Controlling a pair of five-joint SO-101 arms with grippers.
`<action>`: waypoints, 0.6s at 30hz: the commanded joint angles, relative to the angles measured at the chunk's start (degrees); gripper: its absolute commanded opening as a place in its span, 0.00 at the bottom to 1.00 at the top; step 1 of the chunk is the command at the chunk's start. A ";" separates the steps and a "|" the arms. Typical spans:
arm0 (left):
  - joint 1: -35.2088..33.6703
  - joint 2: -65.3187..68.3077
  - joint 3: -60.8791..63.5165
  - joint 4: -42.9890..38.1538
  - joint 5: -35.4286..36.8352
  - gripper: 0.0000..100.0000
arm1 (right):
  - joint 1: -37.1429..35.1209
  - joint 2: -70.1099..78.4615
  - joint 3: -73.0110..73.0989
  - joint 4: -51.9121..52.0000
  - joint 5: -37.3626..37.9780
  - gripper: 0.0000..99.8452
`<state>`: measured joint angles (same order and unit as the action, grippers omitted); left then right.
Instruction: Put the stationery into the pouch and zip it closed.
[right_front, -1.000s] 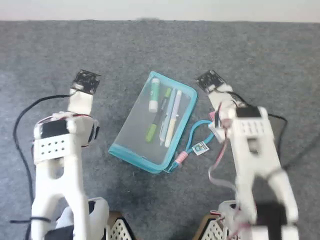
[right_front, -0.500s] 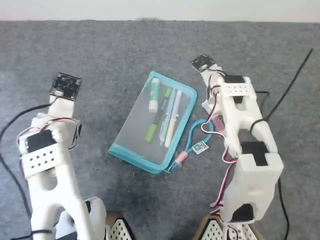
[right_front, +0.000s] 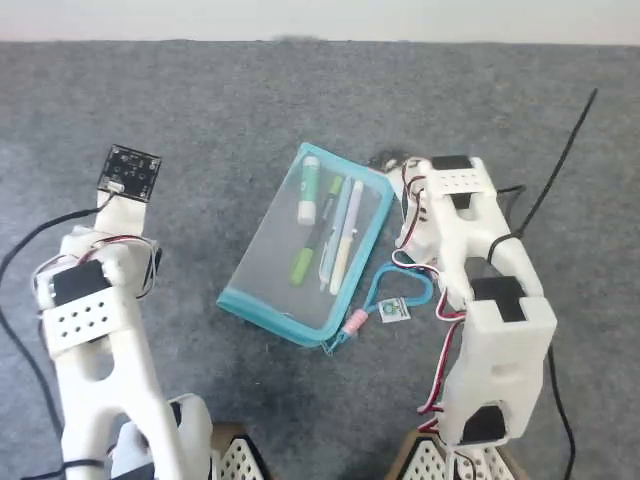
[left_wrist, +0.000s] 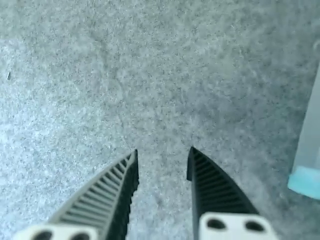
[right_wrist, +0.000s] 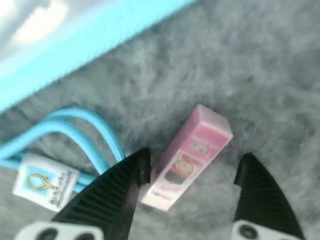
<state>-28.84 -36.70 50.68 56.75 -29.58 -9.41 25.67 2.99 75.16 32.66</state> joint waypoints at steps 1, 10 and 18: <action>-0.26 -2.02 -0.48 -1.05 -0.62 0.16 | 0.57 -1.19 0.97 0.57 -5.54 0.16; 0.00 -2.11 -1.01 1.32 -0.79 0.09 | 0.48 -1.19 1.05 -0.75 -10.29 0.05; 2.11 -2.20 -4.35 9.58 -0.88 0.16 | 1.63 -15.87 3.43 1.63 -14.51 0.02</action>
<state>-28.31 -36.70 50.59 60.53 -29.67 -9.05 20.84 5.80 75.52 21.05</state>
